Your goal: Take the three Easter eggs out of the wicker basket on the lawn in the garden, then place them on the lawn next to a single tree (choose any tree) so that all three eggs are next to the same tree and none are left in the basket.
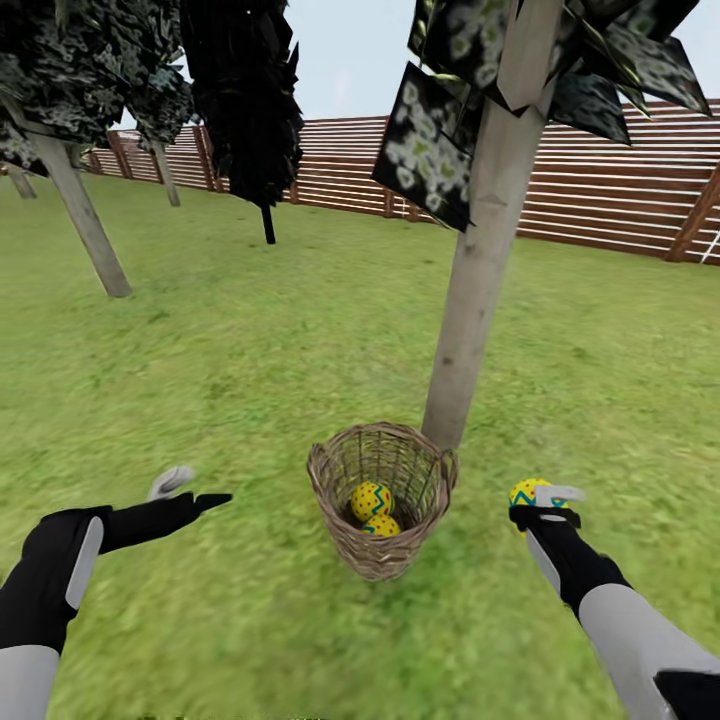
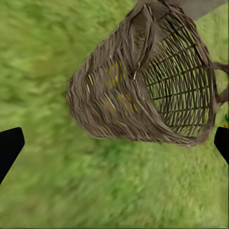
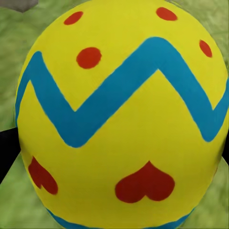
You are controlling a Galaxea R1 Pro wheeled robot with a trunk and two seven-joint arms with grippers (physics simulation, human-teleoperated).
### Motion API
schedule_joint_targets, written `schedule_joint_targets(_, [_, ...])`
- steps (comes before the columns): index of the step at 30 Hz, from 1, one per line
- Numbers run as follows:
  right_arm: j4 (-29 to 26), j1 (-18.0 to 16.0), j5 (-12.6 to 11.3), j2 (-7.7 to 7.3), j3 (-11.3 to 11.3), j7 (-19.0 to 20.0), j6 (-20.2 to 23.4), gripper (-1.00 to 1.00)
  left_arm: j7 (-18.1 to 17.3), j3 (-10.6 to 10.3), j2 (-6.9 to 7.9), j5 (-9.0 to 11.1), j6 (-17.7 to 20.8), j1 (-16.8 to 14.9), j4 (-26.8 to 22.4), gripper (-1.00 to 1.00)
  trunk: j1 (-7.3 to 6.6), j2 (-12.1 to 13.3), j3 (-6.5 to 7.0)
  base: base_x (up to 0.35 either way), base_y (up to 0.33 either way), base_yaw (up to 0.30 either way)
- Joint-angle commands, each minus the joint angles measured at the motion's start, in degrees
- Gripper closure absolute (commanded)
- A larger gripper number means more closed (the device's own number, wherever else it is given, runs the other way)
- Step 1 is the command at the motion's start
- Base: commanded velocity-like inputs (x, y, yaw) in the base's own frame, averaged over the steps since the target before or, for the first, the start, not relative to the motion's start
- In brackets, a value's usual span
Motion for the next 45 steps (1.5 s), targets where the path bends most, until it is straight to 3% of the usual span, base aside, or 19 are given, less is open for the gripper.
schedule_joint_targets(1, [2.0,-0.9,-0.2,-0.05,0.1,-0.3,-0.4,1.0,-2.5,0.1,0.09,0.3,0.4,-0.1,0.0,-1.0,-0.01,0.0,-0.05,0.0,-0.35,0.295])
schedule_joint_targets(4, [3.4,-1.5,-0.2,-0.07,0.1,-0.3,-1.0,1.0,-4.8,1.7,0.16,0.2,0.4,-0.1,0.1,-1.0,-0.01,0.0,-0.05,0.0,-0.271,0.296])
schedule_joint_targets(8, [4.5,-1.6,-0.1,0.09,0.1,-0.3,-2.5,1.0,-7.2,5.7,0.11,0.3,0.4,-0.1,0.1,-1.0,-0.01,0.0,-0.05,0.0,-0.166,0.296])
schedule_joint_targets(11, [4.6,-1.6,-0.1,0.1,0.1,-0.3,-2.9,1.0,-9.1,6.0,0.17,0.3,0.5,-0.1,0.1,-1.0,-0.01,0.0,-0.05,0.0,-0.332,0.296])
schedule_joint_targets(17, [4.6,-1.6,-0.1,0.13,0.1,-0.3,-3.8,1.0,-9.1,6.0,0.11,0.2,0.4,-0.1,0.1,-1.0,-0.01,0.0,-0.05,0.0,-0.345,0.27])
schedule_joint_targets(20, [4.6,-1.5,0.5,0.17,0.7,-0.3,-6.9,1.0,-9.1,6.0,0.1,0.2,0.4,-0.1,0.1,-1.0,-0.01,0.0,-0.05,0.0,-0.346,0.039])
schedule_joint_targets(27, [5.2,-1.5,0.4,0.51,1.0,0.0,-7.3,1.0,-9.2,6.1,0.16,0.2,0.4,-0.1,0.1,-1.0,-0.01,0.0,-0.05,0.0,-0.34,0.001])
schedule_joint_targets(29, [7.8,-1.5,1.0,1.94,2.8,-0.1,-7.2,1.0,-9.2,7.4,0.16,0.2,0.5,-0.1,0.5,-1.0,-0.01,0.0,-0.05,0.0,-0.117,0.0])
schedule_joint_targets(31, [8.7,-1.5,1.3,2.39,3.8,-0.1,-7.3,1.0,-9.1,10.5,0.16,0.2,0.6,-0.1,0.8,-1.0,-0.01,0.0,-0.05,0.0,-0.02,0.0])
schedule_joint_targets(36, [8.9,-1.7,1.7,2.71,4.6,-0.1,-6.9,1.0,-9.0,11.5,0.11,0.0,1.1,-0.1,1.2,-1.0,1.09,-2.0,-0.95,0.0,-0.001,0.0])
schedule_joint_targets(38, [9.6,-3.9,2.7,3.59,5.6,-0.1,-6.1,1.0,-9.0,11.5,0.1,0.0,1.1,-0.1,1.7,-1.0,1.53,-2.8,-1.31,0.0,0.0,0.0])
schedule_joint_targets(40, [13.1,-8.1,3.1,4.84,5.9,-0.2,-2.3,1.0,-9.0,11.2,0.09,-0.1,1.2,-0.1,2.9,-1.0,1.96,-3.6,-1.66,0.0,0.0,0.0])
schedule_joint_targets(42, [15.8,-11.3,3.2,5.1,6.0,-0.2,-1.0,1.0,-8.9,11.0,-0.18,-0.2,1.3,-0.1,3.0,-1.0,2.4,-4.4,-2.02,0.0,0.0,0.0])
schedule_joint_targets(45, [16.4,-12.3,3.1,5.45,6.0,-0.2,-0.8,1.0,-8.7,10.6,-0.46,-0.3,1.3,-0.1,3.2,-1.0,3.06,-5.6,-2.56,0.009,0.0,0.0])
